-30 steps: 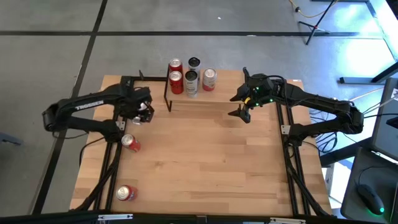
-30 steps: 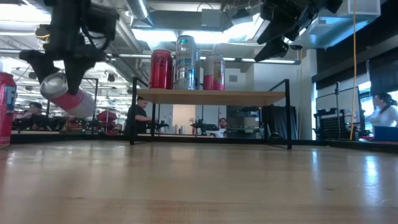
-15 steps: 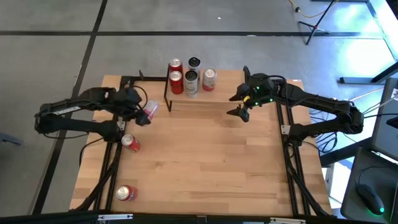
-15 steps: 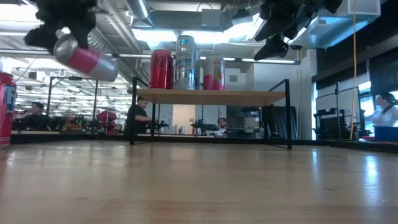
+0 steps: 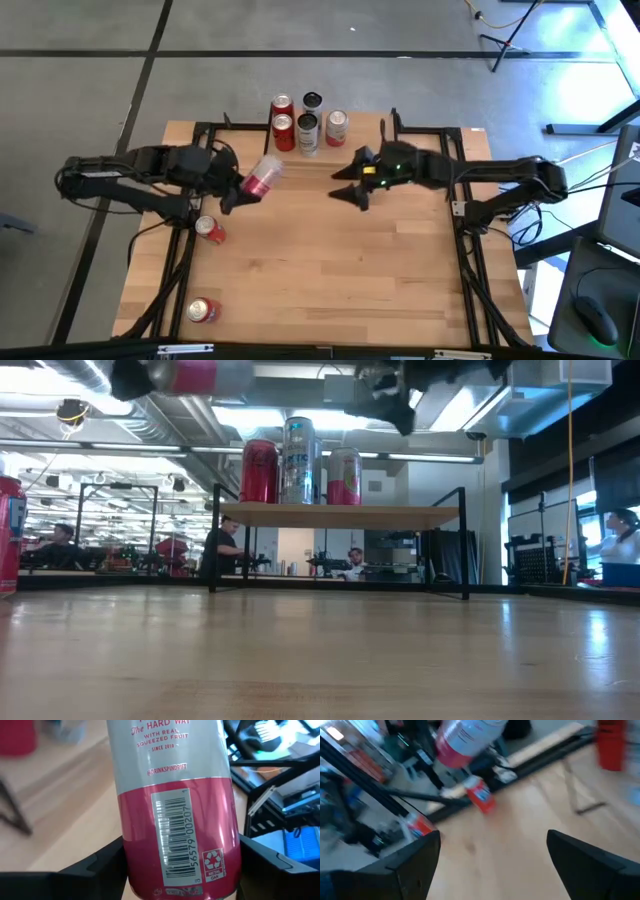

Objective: Place canned beverage on shelf
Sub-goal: Put the pink soda can on the shelf aligned with the other pink soda can

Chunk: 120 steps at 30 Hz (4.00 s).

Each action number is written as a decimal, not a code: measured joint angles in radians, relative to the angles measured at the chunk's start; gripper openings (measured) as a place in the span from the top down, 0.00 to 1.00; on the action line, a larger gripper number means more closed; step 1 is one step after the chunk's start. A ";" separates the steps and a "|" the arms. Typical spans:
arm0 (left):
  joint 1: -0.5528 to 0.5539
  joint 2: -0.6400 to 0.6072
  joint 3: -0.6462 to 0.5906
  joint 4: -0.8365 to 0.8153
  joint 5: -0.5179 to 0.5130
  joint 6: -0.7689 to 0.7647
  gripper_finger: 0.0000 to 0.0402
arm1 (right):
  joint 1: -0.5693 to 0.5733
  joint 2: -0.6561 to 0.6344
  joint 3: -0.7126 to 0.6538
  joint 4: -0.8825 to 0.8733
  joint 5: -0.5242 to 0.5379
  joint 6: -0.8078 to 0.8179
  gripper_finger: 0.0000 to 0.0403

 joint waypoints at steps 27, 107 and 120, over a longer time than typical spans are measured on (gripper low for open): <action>-0.233 0.301 0.000 0.436 -0.399 0.183 0.30 | 0.226 0.292 0.109 0.577 0.592 0.168 0.13; -0.339 0.211 -0.003 0.208 -0.180 0.025 0.13 | 0.340 0.605 0.132 0.367 0.566 -0.299 0.06; -0.344 0.358 -0.121 0.197 -0.323 -0.100 0.13 | 0.389 0.230 0.119 -0.148 0.338 -0.170 0.22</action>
